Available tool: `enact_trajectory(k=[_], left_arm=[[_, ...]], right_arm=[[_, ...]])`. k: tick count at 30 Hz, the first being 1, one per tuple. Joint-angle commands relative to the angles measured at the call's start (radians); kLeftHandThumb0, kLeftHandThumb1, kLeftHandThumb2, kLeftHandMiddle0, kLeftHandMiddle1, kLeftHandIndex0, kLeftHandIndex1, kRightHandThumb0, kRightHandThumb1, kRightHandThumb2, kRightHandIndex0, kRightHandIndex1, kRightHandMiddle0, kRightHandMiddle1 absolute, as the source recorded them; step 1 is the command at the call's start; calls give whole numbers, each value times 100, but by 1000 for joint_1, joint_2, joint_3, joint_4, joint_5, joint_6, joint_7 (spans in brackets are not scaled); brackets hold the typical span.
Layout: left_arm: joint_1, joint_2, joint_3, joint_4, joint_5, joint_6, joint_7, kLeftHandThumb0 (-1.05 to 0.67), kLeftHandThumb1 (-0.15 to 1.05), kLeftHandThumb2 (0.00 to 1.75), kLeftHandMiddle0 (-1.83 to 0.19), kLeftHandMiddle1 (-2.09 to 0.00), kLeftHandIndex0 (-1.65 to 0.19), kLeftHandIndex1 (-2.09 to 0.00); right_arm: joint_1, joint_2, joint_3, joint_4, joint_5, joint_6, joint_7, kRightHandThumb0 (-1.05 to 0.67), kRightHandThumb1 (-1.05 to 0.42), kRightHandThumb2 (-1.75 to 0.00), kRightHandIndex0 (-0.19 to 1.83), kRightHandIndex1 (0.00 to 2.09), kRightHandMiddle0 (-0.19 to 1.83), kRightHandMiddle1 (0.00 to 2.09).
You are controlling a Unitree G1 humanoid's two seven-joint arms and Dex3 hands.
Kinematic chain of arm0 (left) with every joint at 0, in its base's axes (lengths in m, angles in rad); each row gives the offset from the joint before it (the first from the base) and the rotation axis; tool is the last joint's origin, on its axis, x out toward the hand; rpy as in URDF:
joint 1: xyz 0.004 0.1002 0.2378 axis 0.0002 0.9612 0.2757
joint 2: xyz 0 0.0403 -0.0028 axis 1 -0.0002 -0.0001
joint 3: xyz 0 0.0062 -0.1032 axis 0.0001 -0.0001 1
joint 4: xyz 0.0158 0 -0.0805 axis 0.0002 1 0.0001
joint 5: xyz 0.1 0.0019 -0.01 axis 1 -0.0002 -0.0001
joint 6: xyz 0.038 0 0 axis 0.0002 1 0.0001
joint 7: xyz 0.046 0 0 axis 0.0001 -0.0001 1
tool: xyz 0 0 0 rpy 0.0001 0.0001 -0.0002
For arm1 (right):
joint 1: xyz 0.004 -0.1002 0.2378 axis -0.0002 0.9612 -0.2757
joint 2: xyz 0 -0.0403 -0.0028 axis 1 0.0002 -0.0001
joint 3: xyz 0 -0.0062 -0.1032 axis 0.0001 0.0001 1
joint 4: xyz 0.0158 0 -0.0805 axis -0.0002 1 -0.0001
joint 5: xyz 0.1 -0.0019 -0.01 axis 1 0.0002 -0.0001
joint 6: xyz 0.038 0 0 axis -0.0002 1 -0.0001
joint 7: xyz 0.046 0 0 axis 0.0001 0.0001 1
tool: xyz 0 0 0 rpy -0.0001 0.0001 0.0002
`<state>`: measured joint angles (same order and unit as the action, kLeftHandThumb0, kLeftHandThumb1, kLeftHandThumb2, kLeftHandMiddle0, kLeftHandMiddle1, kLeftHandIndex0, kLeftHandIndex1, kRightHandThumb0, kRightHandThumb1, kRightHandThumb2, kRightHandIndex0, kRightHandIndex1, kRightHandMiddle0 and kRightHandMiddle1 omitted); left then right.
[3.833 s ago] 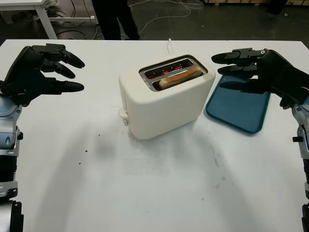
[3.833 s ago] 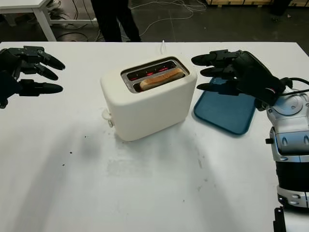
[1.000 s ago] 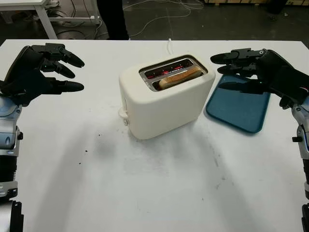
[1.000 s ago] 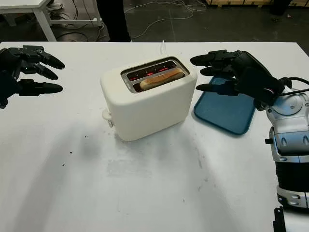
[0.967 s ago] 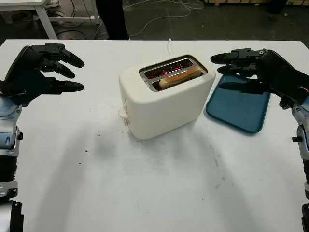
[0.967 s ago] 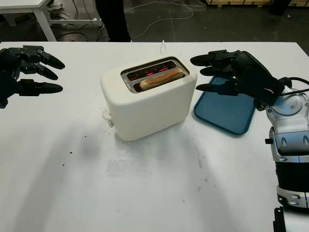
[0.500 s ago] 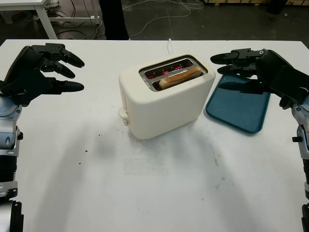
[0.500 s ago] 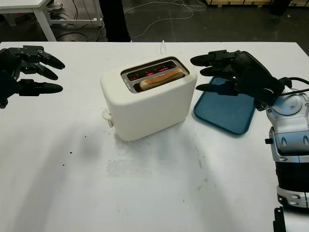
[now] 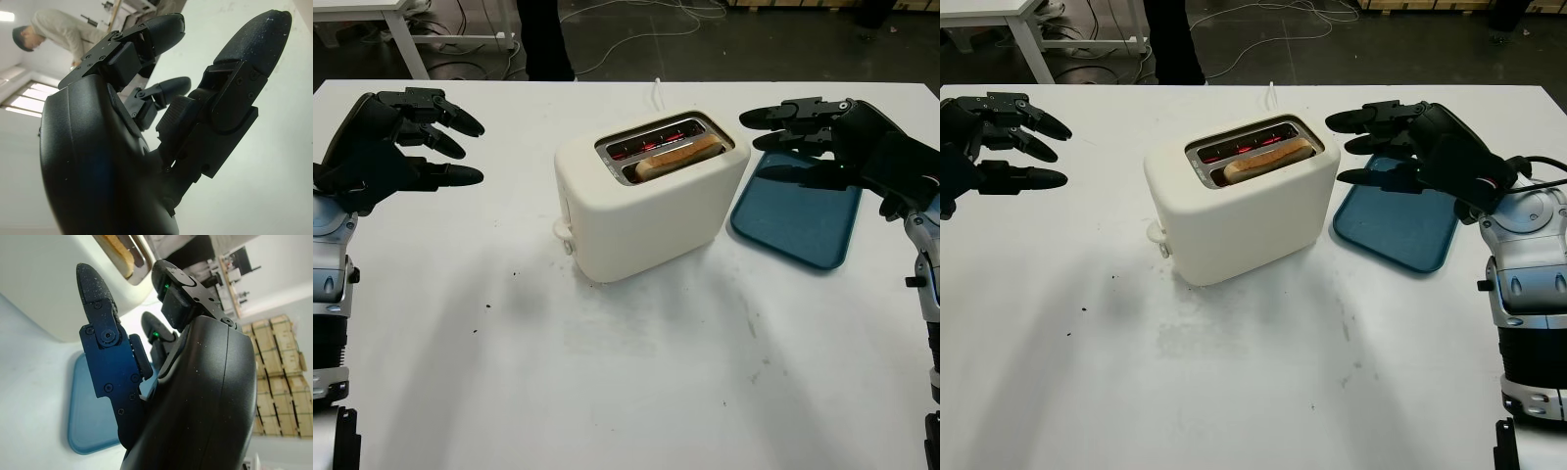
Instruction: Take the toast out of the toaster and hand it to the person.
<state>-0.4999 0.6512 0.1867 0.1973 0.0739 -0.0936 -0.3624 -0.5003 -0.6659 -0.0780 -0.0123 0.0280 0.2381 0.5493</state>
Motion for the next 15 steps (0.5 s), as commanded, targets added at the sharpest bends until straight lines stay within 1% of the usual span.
enact_trajectory(k=[1,7,9,12,15], left_arm=[[-8,1,0,0,-10,-6,4,-105,62,0,-75,-90,-77,-76],[-5,0,0,-11,-12,11,2,-105,61,0,-75,-91,-77,-76],[-4,-2,0,-9,-13,5,3,-105,61,0,-75,-91,-77,-76],[-4,1,-2,-10,-5,-1,6,-105,61,0,-75,-92,-78,-76],[-4,5,-3,-12,-3,7,4,-105,61,0,-74,-91,-77,-75]], right_arm=[[-12,4,-5,10,7,-5,2,-55,-82,0,43,44,62,1],[-9,6,-6,19,4,-26,-2,-55,-82,0,44,47,64,1],[-10,4,-6,13,7,-10,2,-54,-82,0,43,47,63,1],[-8,-3,-1,14,-7,-31,-1,-56,-83,0,43,48,63,1],[-8,1,-6,12,2,-14,1,-55,-83,0,42,48,63,1]])
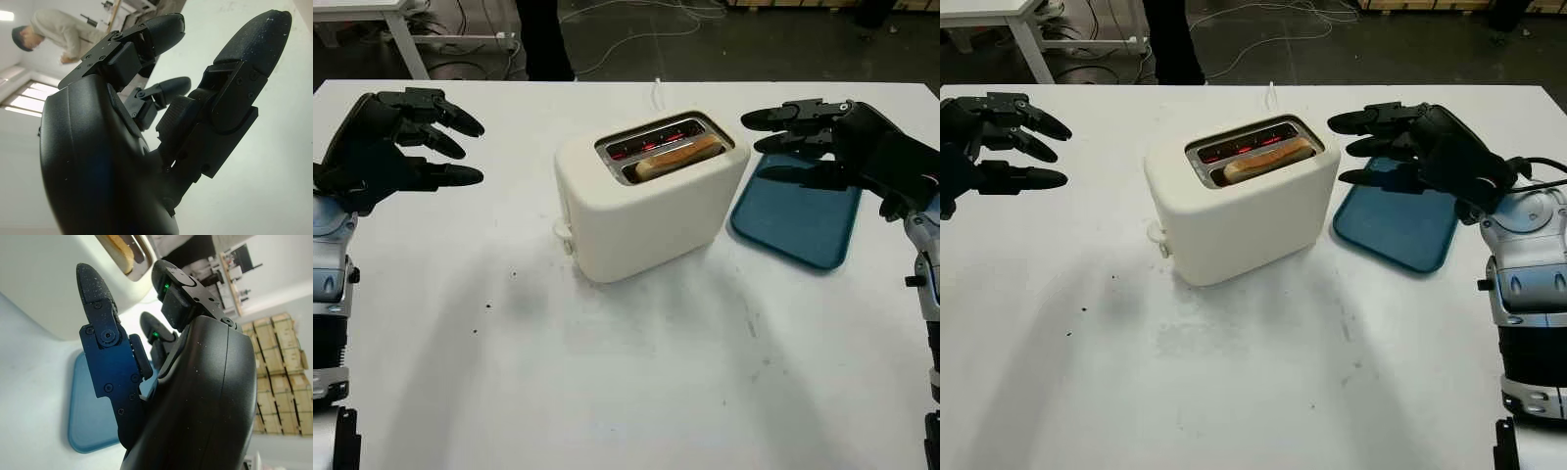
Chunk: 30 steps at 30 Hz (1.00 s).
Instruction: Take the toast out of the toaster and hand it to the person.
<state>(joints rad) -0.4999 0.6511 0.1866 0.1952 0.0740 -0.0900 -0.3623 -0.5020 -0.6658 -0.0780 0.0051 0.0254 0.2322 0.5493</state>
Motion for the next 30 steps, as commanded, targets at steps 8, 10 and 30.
enact_trajectory(k=[8,10,30], left_arm=[[-3,1,0,0,-8,-16,5,-105,62,0,-75,-91,-77,-75],[-2,1,1,-2,-10,-10,4,-105,61,0,-74,-91,-77,-75],[-1,0,3,1,-12,-15,4,-105,62,0,-74,-91,-77,-76]], right_arm=[[-4,-2,-5,-13,4,0,2,-54,-83,0,40,48,62,0],[-7,2,-7,-7,12,3,6,-54,-82,0,40,48,62,0],[-2,0,-2,-15,2,9,-1,-56,-83,0,38,51,62,0]])
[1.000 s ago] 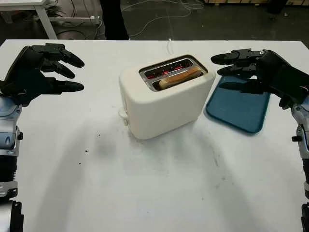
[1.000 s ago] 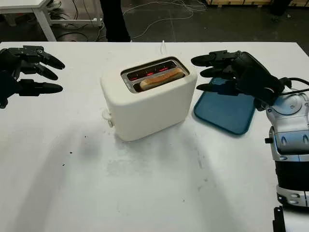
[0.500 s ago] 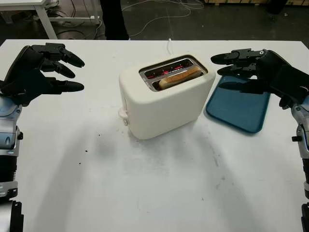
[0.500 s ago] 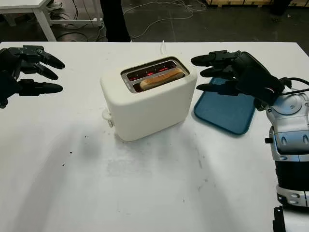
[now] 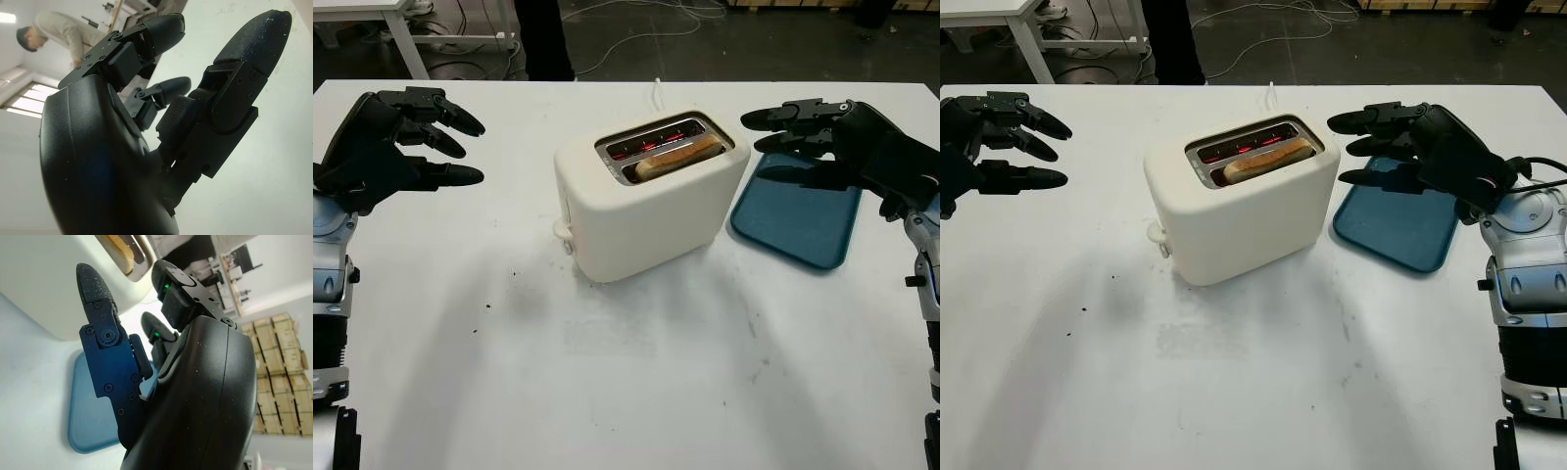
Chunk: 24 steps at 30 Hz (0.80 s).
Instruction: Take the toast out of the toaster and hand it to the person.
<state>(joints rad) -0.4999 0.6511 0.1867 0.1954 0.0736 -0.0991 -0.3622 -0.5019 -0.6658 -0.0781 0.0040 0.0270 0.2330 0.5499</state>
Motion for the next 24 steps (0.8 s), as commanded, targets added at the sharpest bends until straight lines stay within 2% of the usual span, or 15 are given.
enact_trajectory(k=[1,4,24], left_arm=[[-1,0,2,1,-11,-4,5,-105,62,0,-74,-91,-77,-76],[-1,3,1,-7,-8,7,4,-105,62,0,-74,-91,-77,-76],[0,3,2,-2,-6,-4,8,-105,63,0,-75,-90,-78,-74]], right_arm=[[-2,0,-2,-13,0,4,0,-55,-83,0,38,51,62,0],[-2,-3,-1,-5,-3,-23,4,-56,-84,0,39,51,62,0],[-1,0,-3,-14,-2,7,-1,-57,-83,0,38,52,62,1]])
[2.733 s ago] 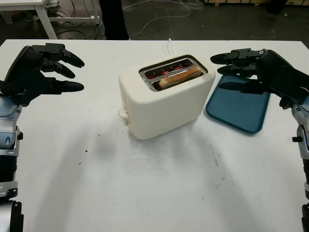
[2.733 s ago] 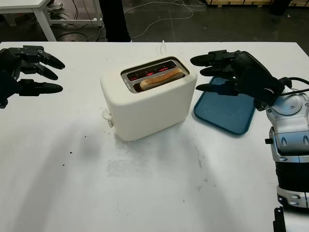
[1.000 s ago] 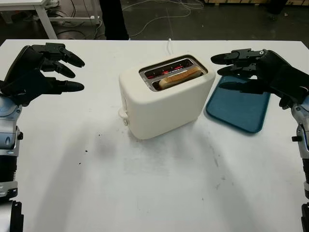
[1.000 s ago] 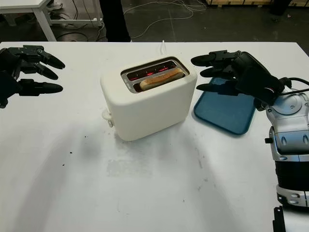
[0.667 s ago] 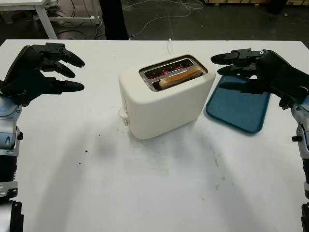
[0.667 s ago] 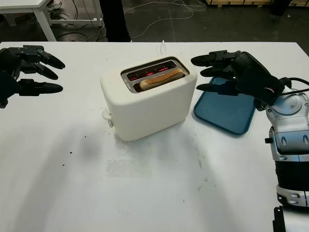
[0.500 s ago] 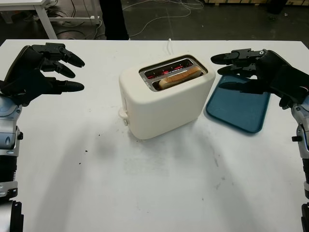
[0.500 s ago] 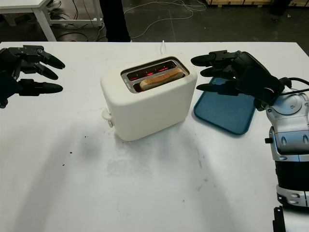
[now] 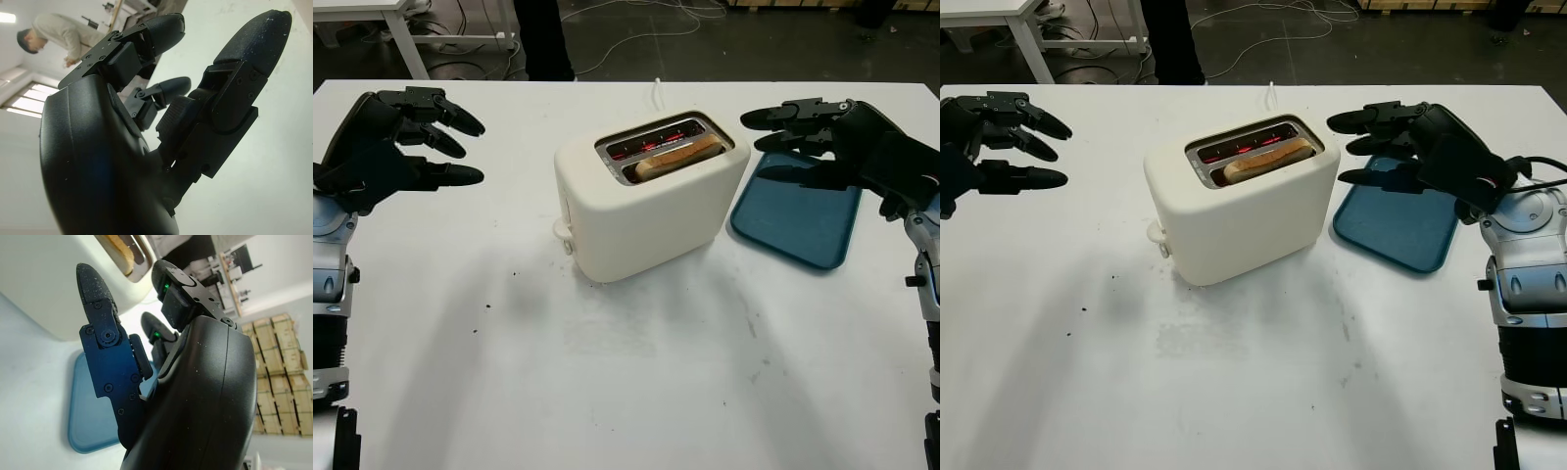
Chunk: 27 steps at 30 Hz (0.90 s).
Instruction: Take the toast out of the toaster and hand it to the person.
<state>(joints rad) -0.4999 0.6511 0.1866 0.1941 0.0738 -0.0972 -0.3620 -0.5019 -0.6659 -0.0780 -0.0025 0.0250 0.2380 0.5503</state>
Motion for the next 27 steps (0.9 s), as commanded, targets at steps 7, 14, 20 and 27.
enact_trajectory(k=[7,14,20,27], left_arm=[[1,1,4,-3,-11,4,5,-105,62,0,-75,-90,-77,-75],[1,0,5,-3,-13,-1,5,-105,61,0,-76,-90,-77,-75],[0,4,3,-8,-9,2,4,-105,62,0,-75,-90,-77,-75],[1,3,3,-5,-9,-5,6,-105,62,0,-75,-90,-77,-75]], right_arm=[[-1,-4,1,-13,-8,0,-1,-56,-83,0,39,52,62,1],[0,-1,-1,-6,-8,-8,0,-56,-83,0,39,51,62,1],[3,-4,1,-12,-14,-11,-2,-54,-84,0,39,51,62,1],[1,-2,3,-13,-14,-7,-3,-55,-84,0,39,50,63,1]])
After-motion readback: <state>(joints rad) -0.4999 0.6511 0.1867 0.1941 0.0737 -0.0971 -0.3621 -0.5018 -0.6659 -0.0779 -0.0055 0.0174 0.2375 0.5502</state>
